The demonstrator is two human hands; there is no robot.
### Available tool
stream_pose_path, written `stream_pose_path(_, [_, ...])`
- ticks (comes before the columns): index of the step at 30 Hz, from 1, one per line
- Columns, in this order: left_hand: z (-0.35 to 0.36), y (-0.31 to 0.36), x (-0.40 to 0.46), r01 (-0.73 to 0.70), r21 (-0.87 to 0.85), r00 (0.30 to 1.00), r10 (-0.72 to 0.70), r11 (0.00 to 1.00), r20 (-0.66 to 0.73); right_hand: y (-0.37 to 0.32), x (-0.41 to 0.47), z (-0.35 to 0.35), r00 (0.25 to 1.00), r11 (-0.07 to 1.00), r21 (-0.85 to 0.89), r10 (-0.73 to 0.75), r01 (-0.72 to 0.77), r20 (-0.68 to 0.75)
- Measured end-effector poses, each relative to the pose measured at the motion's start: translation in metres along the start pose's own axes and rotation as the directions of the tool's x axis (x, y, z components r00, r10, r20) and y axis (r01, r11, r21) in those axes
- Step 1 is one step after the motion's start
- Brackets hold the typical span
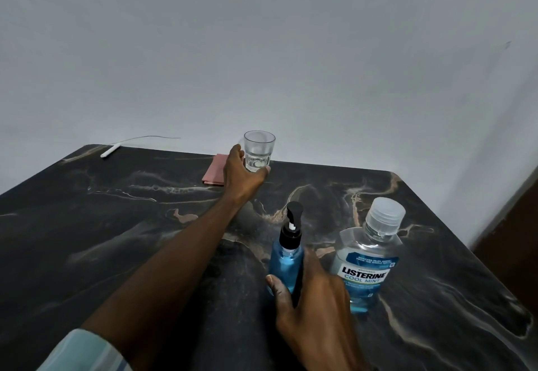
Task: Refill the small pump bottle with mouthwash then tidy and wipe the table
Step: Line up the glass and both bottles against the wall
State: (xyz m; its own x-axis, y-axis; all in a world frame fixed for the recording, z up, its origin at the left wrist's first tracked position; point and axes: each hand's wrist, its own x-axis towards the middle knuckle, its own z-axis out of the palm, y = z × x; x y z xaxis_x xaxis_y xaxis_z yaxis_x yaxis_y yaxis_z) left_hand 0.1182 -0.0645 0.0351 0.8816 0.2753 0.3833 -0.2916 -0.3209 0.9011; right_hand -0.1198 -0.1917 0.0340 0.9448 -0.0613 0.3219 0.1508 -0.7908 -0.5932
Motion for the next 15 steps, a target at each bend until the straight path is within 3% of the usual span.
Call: stream_pose_path(15, [0.027, -0.011, 0.043, 0.076, -0.028, 0.996, -0.075, 0.997, 0.044, 0.002, 0.012, 0.024, 0.999, 1.0, 0.0, -0.007, 0.007, -0.042])
